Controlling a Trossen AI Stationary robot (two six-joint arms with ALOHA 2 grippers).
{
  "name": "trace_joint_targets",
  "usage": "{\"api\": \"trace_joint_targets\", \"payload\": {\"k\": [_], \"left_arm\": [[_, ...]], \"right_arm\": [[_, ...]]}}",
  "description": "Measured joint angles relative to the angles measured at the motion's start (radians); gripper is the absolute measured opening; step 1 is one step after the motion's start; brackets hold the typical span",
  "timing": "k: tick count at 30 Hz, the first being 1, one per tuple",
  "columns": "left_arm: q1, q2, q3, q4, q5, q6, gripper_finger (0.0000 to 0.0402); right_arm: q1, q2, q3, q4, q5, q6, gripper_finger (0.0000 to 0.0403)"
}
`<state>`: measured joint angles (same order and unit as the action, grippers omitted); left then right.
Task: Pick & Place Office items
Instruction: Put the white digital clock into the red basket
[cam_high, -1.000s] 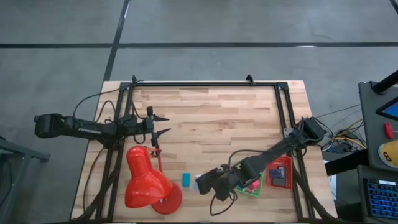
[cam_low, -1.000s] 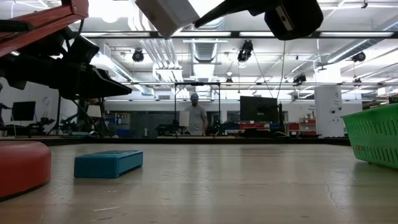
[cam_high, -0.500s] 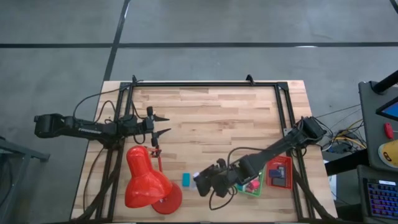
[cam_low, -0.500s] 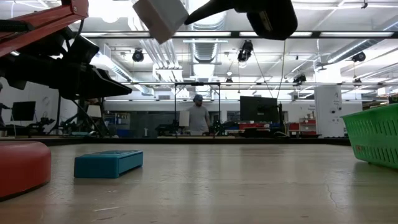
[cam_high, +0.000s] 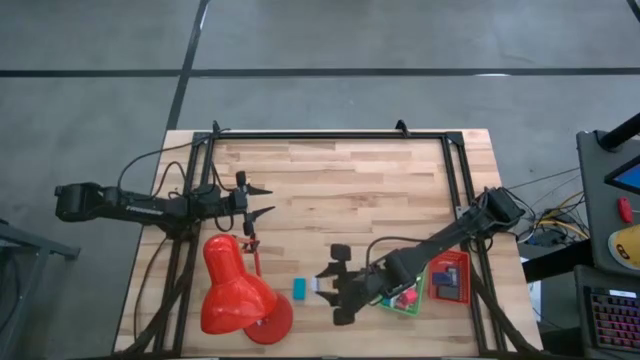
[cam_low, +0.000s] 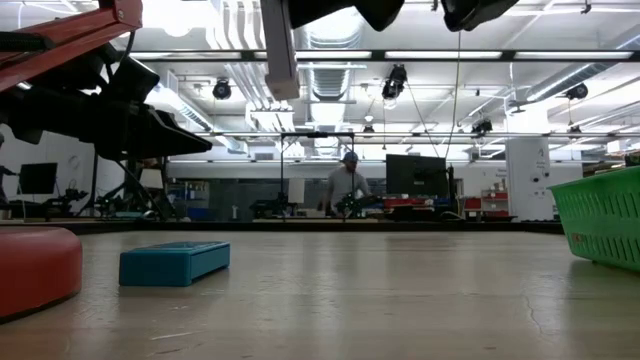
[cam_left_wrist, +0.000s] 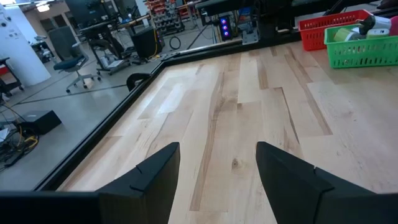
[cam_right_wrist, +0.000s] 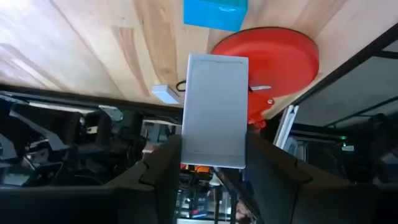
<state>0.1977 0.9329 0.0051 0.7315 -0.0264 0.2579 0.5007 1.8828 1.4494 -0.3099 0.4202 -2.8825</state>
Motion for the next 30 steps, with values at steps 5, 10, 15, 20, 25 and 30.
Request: {"api": "trace_joint_targets", "payload": {"k": [5,10,15,20,25,30], "left_arm": [[0.0,0.0,0.0,0.0,0.0,0.0,0.0218],[0.0,0.0,0.0,0.0,0.0,0.0,0.0218],[0.0,0.0,0.0,0.0,0.0,0.0,0.0218],[0.0,0.0,0.0,0.0,0.0,0.0,0.0218],[0.0,0.0,0.0,0.0,0.0,0.0,0.0218],[0.0,0.0,0.0,0.0,0.0,0.0,0.0218]], "right_arm": [[0.0,0.0,0.0,0.0,0.0,-0.021,0.0156],[0.0,0.0,0.0,0.0,0.004,-0.218,0.0153],[0.0,0.0,0.0,0.0,0.007,-0.259,0.0155],[0.0,0.0,0.0,0.0,0.007,-0.258,0.0153],[-0.001,0.0,0.0,0.0,0.008,-0.15,0.0157],[-0.005,0.0,0.0,-0.001,0.01,0.657,0.0154]]}}
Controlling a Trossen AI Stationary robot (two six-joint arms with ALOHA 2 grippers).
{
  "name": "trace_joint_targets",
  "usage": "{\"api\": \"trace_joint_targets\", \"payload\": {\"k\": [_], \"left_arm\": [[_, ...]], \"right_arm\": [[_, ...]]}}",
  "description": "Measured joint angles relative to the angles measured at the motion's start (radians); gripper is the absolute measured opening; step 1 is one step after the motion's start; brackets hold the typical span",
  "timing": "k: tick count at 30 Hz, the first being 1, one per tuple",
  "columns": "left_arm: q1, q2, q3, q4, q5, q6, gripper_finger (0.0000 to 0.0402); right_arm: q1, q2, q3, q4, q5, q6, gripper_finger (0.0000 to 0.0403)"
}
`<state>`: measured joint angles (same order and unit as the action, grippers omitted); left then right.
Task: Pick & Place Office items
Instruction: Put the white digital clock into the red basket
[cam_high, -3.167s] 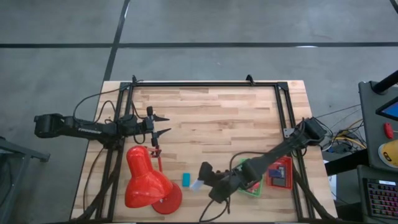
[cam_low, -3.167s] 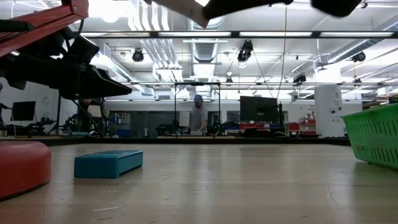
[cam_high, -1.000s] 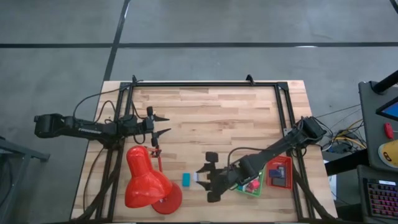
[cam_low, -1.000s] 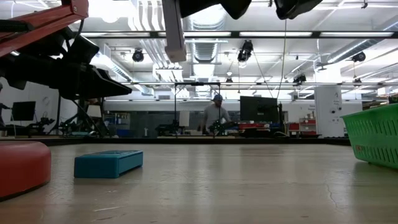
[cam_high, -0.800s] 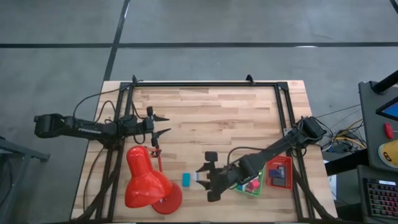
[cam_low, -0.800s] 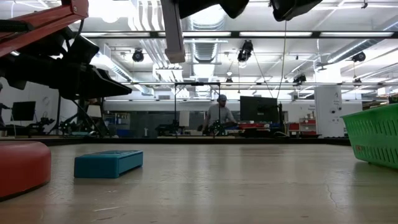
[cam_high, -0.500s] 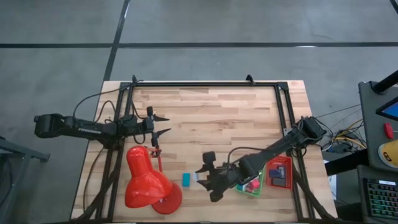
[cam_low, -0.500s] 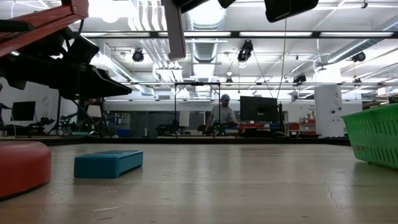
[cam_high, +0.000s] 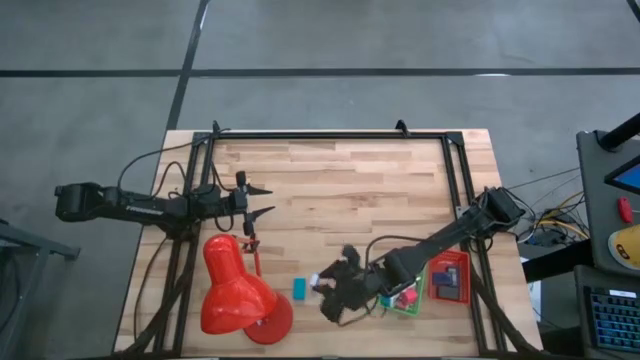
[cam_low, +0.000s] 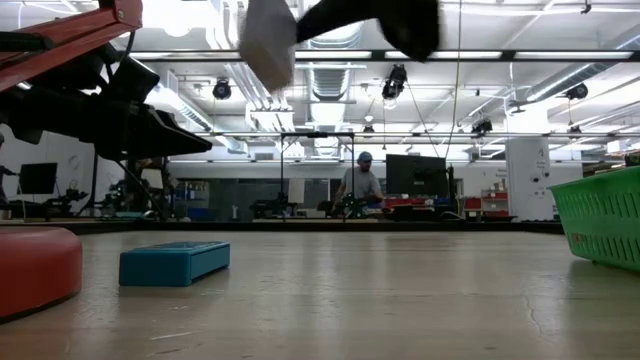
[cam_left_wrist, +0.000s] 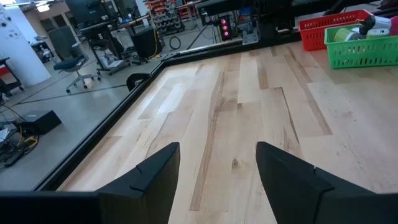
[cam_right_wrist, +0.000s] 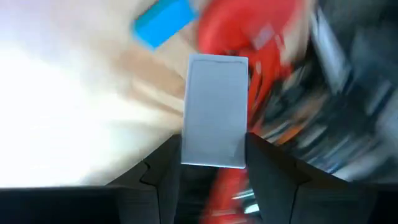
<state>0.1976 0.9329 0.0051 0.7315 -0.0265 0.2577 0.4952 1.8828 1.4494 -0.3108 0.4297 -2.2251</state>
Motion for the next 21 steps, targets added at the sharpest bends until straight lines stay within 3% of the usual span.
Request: {"api": "trace_joint_targets", "payload": {"k": [5,10,14,21], "left_arm": [[0.0,0.0,0.0,0.0,0.0,0.0,0.0218],[0.0,0.0,0.0,0.0,0.0,0.0,0.0218],[0.0,0.0,0.0,0.0,0.0,0.0,0.0218],[0.0,0.0,0.0,0.0,0.0,0.0,0.0218]], "right_arm": [[-0.001,0.0,0.0,-0.049,-0.006,0.872,0.0156],[-0.001,0.0,0.0,-0.054,-0.017,1.504,0.0159],[-0.003,0.0,0.0,-0.052,-0.068,1.714,0.0155],[-0.003,0.0,0.0,-0.053,-0.094,1.914,0.0168]]}}
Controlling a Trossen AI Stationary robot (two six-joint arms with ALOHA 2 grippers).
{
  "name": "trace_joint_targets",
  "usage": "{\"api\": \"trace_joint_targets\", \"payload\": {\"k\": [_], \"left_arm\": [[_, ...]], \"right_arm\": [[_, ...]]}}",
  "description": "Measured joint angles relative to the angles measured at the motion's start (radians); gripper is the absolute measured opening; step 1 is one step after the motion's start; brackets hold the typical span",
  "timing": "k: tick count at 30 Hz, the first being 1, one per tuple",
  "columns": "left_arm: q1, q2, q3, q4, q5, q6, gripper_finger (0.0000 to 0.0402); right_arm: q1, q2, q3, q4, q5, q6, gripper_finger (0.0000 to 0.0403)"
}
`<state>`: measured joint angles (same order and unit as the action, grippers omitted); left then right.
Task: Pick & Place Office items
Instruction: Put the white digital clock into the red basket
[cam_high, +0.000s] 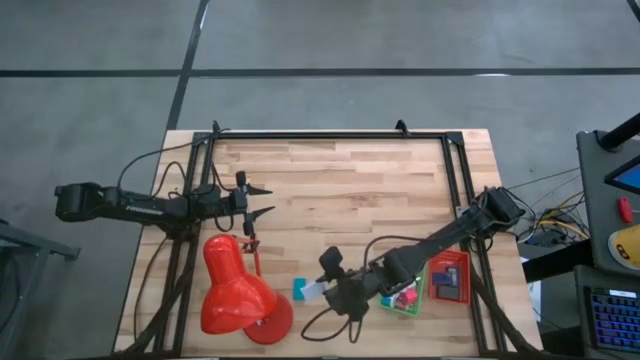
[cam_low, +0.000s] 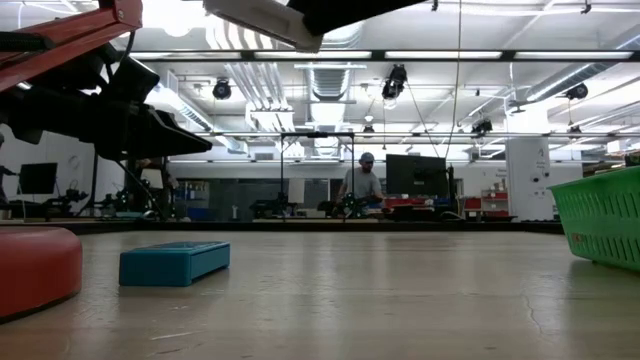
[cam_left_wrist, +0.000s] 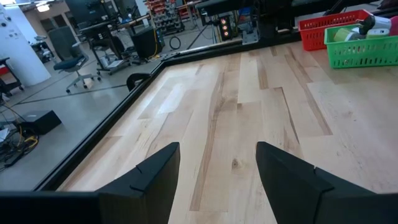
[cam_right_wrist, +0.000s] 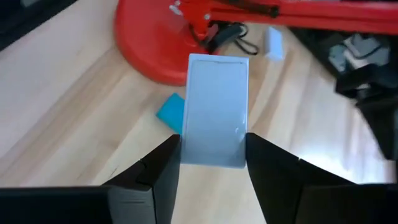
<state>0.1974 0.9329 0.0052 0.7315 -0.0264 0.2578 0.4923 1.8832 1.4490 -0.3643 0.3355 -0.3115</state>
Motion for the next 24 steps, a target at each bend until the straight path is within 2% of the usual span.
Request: {"api": "trace_joint_targets", "payload": {"k": [6,12,18,24], "left_arm": [[0.0,0.0,0.0,0.0,0.0,0.0,0.0218],[0.0,0.0,0.0,0.0,0.0,0.0,0.0218],[0.0,0.0,0.0,-0.009,0.0,0.0,0.0218],[0.0,0.0,0.0,-0.009,0.0,0.0,0.0218]], "right_arm": [[0.0,0.0,0.0,-0.164,-0.019,0.051,0.0165],[0.006,-0.03,0.0,-0.324,-0.022,0.283,0.0151],[0.035,-0.128,0.0,-0.531,-0.03,0.428,0.0165],[0.045,-0.277,0.0,-0.726,-0.188,0.683,0.0166]]}}
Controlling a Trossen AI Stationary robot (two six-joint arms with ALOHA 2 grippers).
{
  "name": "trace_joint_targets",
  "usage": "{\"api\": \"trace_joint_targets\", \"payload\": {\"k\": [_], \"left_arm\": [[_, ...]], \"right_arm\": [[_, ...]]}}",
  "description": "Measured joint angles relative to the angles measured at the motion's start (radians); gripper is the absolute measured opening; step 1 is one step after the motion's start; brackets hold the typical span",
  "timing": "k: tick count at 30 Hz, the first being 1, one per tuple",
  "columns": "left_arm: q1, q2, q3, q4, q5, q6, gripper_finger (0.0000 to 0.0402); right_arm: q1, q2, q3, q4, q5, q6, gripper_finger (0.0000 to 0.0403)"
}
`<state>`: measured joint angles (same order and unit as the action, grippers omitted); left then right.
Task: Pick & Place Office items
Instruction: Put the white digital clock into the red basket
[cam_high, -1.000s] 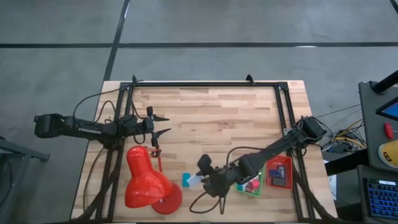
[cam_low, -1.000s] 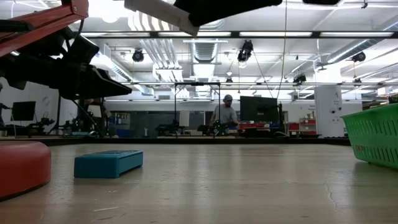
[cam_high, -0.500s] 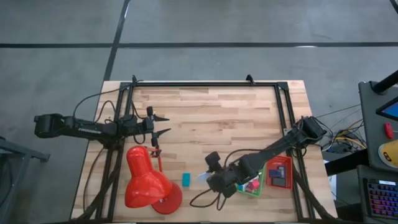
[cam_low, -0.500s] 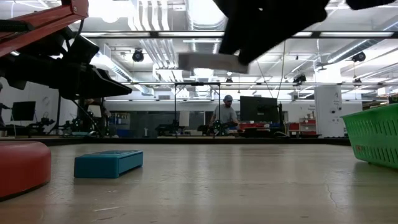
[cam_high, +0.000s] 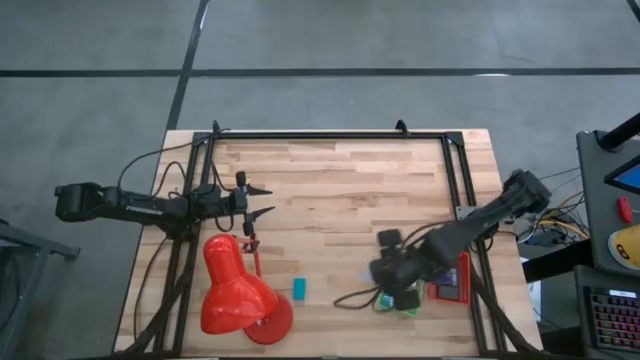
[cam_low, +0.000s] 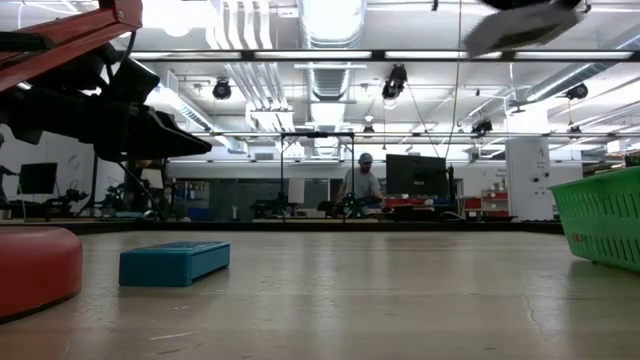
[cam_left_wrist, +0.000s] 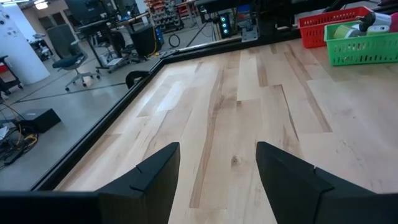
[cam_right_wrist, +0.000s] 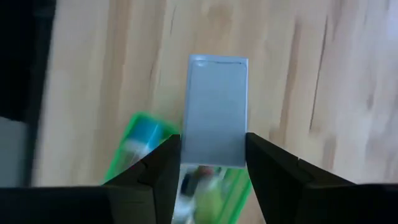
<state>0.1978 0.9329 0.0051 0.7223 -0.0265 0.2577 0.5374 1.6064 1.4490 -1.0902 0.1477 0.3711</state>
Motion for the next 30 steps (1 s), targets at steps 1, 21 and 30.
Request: {"api": "trace_joint_targets", "payload": {"k": [1,21,30], "left_arm": [[0.0,0.0,0.0,0.0,0.0,0.0,0.0218],[0.0,-0.001,0.0,-0.006,0.0,0.0,0.0218],[0.0,-0.001,0.0,-0.005,0.0,0.0,0.0218]], "right_arm": [[0.002,-0.027,0.0,-0.038,-0.024,0.051,0.0165],[0.331,-0.259,-0.062,-0.423,-0.075,0.506,0.0161],[0.544,-0.255,-0.202,-0.386,-0.069,0.869,0.0167]]}}
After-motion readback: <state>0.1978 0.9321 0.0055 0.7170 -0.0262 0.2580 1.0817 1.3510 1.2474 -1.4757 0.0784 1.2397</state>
